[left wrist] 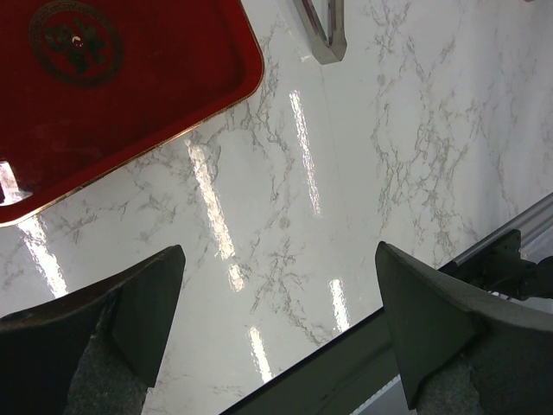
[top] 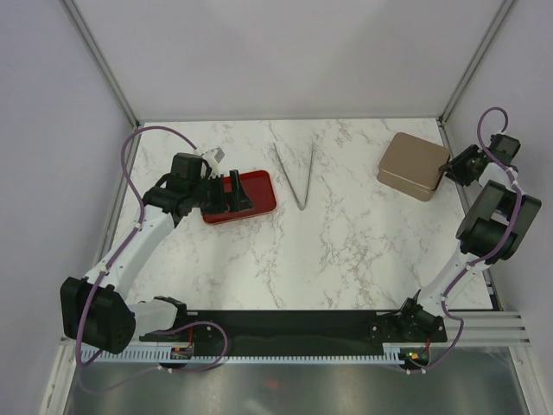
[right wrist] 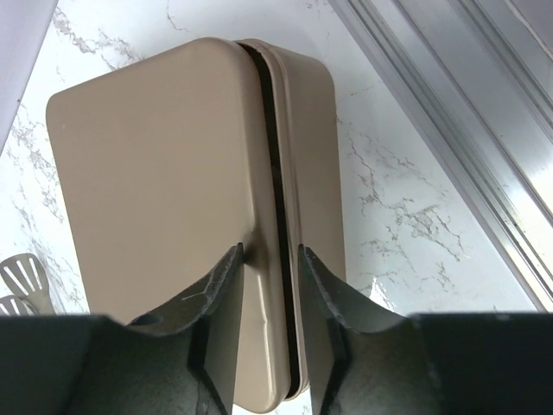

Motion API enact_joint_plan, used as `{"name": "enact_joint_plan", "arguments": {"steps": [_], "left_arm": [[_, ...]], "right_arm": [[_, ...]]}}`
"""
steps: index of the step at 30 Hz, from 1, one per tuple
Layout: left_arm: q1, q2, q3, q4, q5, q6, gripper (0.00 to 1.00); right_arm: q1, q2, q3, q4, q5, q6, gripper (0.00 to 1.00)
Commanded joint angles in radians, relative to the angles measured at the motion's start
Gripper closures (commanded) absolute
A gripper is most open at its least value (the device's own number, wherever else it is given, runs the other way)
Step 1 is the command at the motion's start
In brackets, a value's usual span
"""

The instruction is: Pack the chocolate

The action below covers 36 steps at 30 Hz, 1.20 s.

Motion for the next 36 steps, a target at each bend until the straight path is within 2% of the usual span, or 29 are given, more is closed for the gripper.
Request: {"name": "enact_joint_plan", "arguments": {"steps": [1, 10, 16, 31, 36], "left_arm": [[0.004, -0.019, 0.022, 0.028, 0.016, 0.029, 0.0], [0.004, -0.013, 0.025, 0.03, 0.021, 0.027, 0.0], [0.004, -0.015, 0.024, 0.033, 0.024, 0.021, 0.0], [0.004, -0.022, 0.021, 0.04, 0.03, 0.011, 0.0], [0.004, -0.027, 0.017, 0.039, 0.028, 0.012, 0.0]], "right_arm": [[0.002, 0.039, 0.017, -0.019, 0.027, -0.033, 0.63], [0.003, 0.028, -0.003, -0.041, 0.103, -0.05, 0.78], [0.005, 0.04, 0.013, -0.104, 0.142, -0.057, 0.82], [0.01, 0.011, 0.039, -0.156, 0.188, -0.067, 0.62], [0.02, 0.036, 0.037, -0.134, 0.156, -0.064, 0.61]]}}
